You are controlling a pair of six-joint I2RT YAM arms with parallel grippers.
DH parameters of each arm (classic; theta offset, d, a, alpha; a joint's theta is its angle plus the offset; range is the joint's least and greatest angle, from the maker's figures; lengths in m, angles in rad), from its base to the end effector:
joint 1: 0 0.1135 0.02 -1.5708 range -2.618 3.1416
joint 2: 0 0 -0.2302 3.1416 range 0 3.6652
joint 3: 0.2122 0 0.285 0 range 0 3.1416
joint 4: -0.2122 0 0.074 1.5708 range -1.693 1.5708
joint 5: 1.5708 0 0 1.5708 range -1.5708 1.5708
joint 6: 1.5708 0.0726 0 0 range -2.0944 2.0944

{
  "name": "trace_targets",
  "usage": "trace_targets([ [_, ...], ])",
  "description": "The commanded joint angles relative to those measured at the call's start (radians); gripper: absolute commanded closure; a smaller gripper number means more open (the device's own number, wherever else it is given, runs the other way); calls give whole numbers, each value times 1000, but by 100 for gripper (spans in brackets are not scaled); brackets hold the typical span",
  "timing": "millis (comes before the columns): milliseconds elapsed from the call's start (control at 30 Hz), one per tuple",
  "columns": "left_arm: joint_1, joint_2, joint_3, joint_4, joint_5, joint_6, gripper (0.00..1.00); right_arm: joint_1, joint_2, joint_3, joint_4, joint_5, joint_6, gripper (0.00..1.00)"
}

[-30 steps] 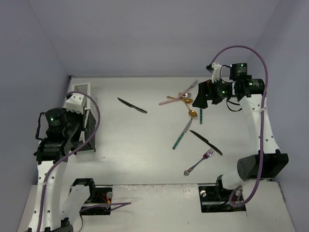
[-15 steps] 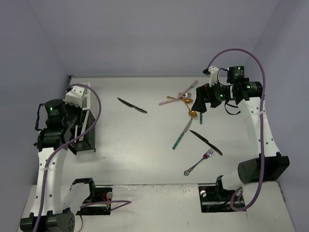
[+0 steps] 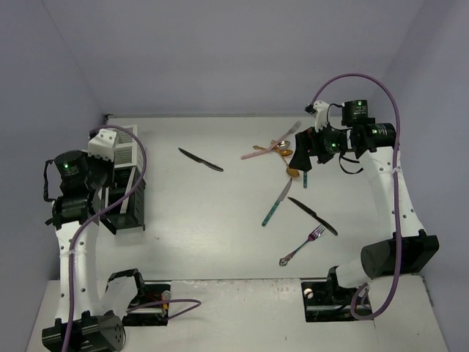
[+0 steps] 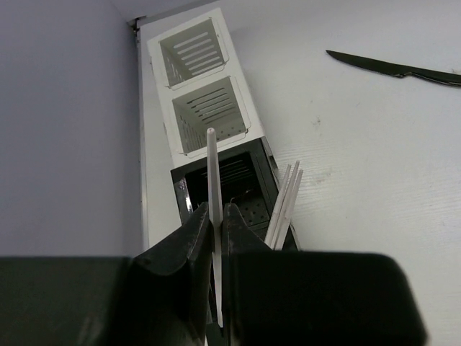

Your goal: Sort the eating utensils into containers

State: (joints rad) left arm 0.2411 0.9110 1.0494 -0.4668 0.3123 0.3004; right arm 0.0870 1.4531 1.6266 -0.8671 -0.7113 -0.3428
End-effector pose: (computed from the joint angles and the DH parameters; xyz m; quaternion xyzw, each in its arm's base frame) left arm 0.2792 0.0457 0.3471 0.1143 0.8002 0.0319 0.5878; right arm 0.3508 0.0782 0.3669 -0.3254 0.7976 0.2619 0.4351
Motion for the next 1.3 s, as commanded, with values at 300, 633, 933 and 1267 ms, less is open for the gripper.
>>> trace_targets([
  [300, 111, -32, -109, 246, 318, -175, 66, 19, 0, -45, 28, 38, -40, 0],
  [633, 113, -52, -21, 120, 320, -140, 44, 41, 15, -163, 33, 215, -74, 15],
  [933, 106, -54, 102, -13, 309, -15, 29, 129, 116, -263, 33, 510, -46, 38],
  [1267, 98, -88, 88, -62, 329, 48, 27, 150, 5, -477, -43, 594, -260, 53],
])
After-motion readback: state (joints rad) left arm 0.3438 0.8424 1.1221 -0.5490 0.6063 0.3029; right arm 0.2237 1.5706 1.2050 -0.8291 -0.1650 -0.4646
